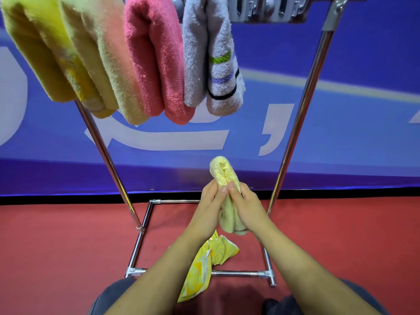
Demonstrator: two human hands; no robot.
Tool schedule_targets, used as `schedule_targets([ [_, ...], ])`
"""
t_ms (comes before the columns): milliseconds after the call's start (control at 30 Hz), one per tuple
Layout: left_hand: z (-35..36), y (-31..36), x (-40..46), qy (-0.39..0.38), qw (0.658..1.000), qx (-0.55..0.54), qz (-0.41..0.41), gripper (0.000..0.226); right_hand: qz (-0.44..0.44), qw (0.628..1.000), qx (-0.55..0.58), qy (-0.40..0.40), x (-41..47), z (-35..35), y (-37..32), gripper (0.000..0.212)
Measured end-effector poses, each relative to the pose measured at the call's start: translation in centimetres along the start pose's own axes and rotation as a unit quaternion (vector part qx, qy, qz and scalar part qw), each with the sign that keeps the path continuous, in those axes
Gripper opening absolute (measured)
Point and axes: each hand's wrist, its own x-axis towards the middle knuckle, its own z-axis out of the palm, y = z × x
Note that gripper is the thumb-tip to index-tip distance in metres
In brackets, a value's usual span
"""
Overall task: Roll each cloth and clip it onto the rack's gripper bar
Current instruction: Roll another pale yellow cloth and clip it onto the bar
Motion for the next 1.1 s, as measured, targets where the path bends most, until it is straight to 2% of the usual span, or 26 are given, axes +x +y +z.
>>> schedule_targets([
  [133,0.2,-0.8,0.6,0.028,0.997,0.062,0.041,0.041,0.013,1.000,-0.007,0.000,-0.1,0.3,0.2,0.015],
  [300,0.6,-1.6,0.8,0.082,0.985,0.133,0.067,0.030,-0.002,0.999,-0.045,0.018,-0.4,0.7,0.7,0.034],
  [367,0.8,-1.4,0.8,0.102,0.982,0.136,0.086,0.026,-0.024,0.998,-0.044,0.025,-0.6,0.8,0.5,0.030],
  [500,0.9,-0.5,-0.1,0.154,0.970,0.151,0.110,0.035,-0.023,0.999,-0.023,0.039,-1.0,0.9,0.0,0.029],
  [567,0.6,0.1,-0.3,0.171,0.963,0.173,0.113,0.033,-0.048,0.997,-0.029,0.062,-1.1,0.6,-0.1,0.031],
  [700,0.5,2.6,-0.9,0.189,0.949,0.221,0.124,0.035,-0.091,0.990,-0.029,0.101,-1.7,-0.7,-1.6,0.021],
  [933,1.8,7.3,-1.8,0.204,0.957,0.185,0.096,0.036,-0.136,0.977,0.000,0.166,-2.6,-4.0,-5.9,0.024],
  [1100,4.1,13.2,-1.5,0.227,0.953,0.157,0.128,0.037,-0.171,0.954,0.016,0.245,-2.9,-5.9,-10.5,0.022],
])
